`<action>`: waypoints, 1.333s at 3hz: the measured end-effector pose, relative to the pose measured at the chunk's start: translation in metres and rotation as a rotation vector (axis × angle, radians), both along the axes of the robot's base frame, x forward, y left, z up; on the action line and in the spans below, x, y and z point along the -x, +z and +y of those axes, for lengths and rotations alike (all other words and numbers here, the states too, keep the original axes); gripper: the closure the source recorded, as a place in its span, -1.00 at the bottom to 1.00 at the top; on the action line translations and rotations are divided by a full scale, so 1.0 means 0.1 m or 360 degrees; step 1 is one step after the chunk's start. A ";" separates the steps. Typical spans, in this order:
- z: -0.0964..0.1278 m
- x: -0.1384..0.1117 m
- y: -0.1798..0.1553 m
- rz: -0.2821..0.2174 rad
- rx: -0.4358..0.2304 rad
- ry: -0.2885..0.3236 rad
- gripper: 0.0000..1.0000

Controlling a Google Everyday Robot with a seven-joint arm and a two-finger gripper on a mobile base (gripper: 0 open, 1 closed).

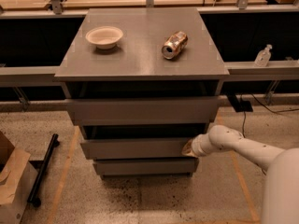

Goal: Close middle drawer

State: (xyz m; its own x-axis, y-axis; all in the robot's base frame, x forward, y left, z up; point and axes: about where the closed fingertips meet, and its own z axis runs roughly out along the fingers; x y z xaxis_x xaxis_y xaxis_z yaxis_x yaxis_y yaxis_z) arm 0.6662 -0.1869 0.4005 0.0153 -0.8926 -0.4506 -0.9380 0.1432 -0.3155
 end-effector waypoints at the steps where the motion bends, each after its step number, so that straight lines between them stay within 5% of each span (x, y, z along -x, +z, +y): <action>1: -0.03 -0.22 0.03 -0.0063 -0.0027 -0.0008 1.00; 4: -0.07 -0.33 0.11 -0.0068 -0.0032 0.0027 1.00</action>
Offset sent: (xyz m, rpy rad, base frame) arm 0.0586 -0.0189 0.0223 0.0414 -0.0824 0.0149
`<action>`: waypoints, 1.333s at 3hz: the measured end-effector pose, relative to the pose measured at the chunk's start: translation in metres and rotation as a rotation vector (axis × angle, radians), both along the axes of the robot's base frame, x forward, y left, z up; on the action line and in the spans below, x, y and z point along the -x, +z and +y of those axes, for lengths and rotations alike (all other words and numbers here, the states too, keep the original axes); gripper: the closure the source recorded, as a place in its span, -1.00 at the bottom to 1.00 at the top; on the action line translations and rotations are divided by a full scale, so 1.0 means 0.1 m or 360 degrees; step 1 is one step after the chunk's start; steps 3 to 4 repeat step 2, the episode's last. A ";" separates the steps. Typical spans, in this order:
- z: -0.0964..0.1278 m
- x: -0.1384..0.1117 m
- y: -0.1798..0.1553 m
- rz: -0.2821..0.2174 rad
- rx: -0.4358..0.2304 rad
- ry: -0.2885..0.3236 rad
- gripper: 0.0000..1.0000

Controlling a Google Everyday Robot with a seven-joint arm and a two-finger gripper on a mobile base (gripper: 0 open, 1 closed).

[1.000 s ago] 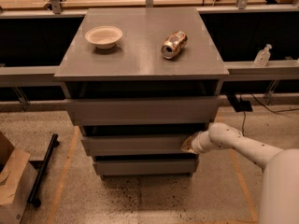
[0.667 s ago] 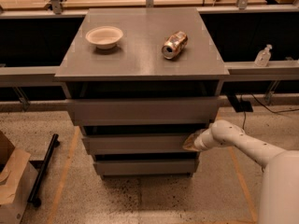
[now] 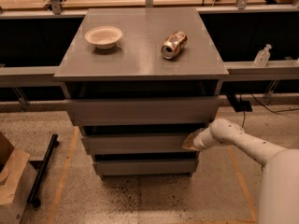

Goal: Close middle drawer

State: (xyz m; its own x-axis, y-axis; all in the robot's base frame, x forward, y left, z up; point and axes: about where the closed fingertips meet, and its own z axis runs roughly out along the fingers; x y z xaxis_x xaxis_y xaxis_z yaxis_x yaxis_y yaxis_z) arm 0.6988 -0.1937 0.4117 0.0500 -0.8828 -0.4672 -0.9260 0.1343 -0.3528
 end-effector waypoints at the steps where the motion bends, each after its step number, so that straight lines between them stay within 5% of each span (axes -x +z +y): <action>1: 0.04 0.25 -0.06 0.0131 0.0027 0.0059 1.00; 2: 0.08 0.47 -0.13 0.0243 0.0031 0.0119 0.63; 4: 0.08 0.47 -0.13 0.0243 0.0031 0.0119 0.63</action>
Offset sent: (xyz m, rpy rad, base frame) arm -0.0194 0.0031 -0.0044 -0.0129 0.0632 0.0287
